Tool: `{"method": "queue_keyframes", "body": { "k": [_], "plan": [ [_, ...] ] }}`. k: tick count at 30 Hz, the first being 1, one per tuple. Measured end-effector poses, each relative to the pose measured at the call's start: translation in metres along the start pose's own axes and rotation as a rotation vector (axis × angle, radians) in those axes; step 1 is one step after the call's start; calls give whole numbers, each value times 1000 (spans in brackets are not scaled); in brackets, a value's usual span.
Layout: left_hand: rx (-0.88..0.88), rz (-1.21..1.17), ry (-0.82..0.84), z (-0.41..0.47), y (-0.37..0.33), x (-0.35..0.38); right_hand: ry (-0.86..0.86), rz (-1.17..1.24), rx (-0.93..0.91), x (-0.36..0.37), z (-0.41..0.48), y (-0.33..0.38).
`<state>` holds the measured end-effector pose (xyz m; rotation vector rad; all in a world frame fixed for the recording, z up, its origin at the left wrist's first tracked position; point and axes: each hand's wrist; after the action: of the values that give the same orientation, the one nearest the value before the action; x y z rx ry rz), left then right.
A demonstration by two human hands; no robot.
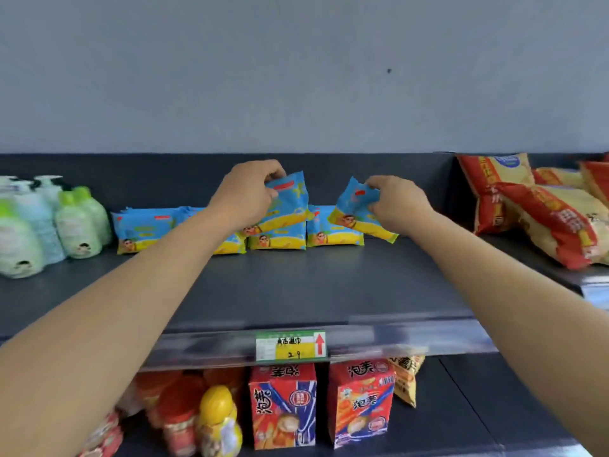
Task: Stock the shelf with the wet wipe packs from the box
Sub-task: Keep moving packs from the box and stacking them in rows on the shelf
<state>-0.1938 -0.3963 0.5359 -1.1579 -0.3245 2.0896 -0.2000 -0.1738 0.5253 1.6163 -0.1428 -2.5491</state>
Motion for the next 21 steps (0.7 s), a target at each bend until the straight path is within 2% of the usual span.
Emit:
{"method": "queue_keyframes", "body": {
  "k": [6,13,21],
  "plan": [
    [-40,65,132,31,48,17,102,-143,-39,48,45,23],
    [-90,128,323,61,79,68,217,-161,-4,92,84,25],
    [27,251,329,72,102,89,163,-95,-49,116,96,25]
  ]
}}
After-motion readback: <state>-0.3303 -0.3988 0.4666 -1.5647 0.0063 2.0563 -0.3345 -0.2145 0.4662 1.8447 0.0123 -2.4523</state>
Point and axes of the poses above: each hand's wrist, its own z-axis towards the middle knuckle, its own x-axis out of the palm, y = z × x, and after that the axes turned 11 degrees about -z, right-handed
